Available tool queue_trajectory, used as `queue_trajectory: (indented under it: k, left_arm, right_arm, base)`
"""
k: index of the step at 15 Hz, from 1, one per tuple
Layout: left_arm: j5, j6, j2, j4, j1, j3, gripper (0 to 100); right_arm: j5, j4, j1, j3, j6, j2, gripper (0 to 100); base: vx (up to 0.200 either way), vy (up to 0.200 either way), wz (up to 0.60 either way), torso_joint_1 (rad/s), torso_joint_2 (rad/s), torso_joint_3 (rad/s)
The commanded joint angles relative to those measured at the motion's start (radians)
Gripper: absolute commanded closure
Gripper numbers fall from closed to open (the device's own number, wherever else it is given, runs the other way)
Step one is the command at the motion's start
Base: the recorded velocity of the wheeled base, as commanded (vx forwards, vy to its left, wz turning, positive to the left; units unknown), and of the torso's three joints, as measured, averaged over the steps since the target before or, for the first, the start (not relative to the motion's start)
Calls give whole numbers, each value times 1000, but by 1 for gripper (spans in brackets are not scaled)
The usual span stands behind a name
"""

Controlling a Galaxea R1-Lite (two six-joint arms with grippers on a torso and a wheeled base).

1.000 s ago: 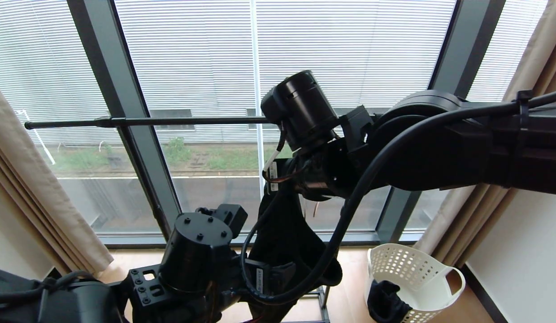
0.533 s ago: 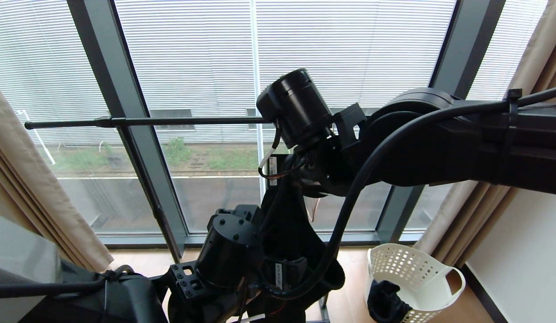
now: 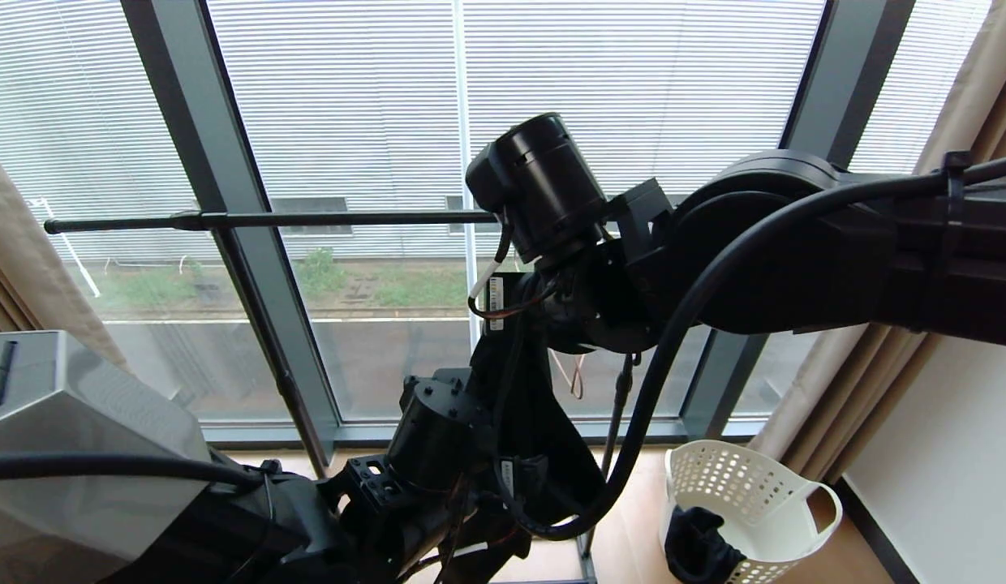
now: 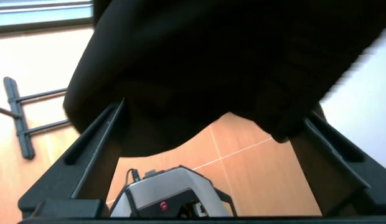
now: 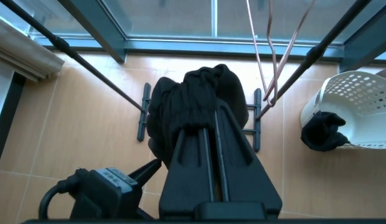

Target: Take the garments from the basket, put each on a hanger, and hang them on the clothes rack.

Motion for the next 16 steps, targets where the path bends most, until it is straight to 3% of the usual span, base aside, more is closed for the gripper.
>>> queue_trajectory:
  k: [1, 7, 16]
  left_arm:
    - [0, 1, 27, 0, 9, 1, 0]
    - [0, 2, 47, -3, 18, 66, 0]
    - [26, 1, -16, -11, -2, 205, 0]
  right_arm:
    - [0, 0, 0, 1, 3, -11, 100]
    - [-3, 0, -46, 13, 12, -50, 100]
    - [1, -11, -183, 125, 18, -132, 100]
  base:
    - [0, 0, 0, 0, 0, 0]
    - [0, 0, 0, 0, 0, 0]
    - [0, 0, 0, 0, 0, 0]
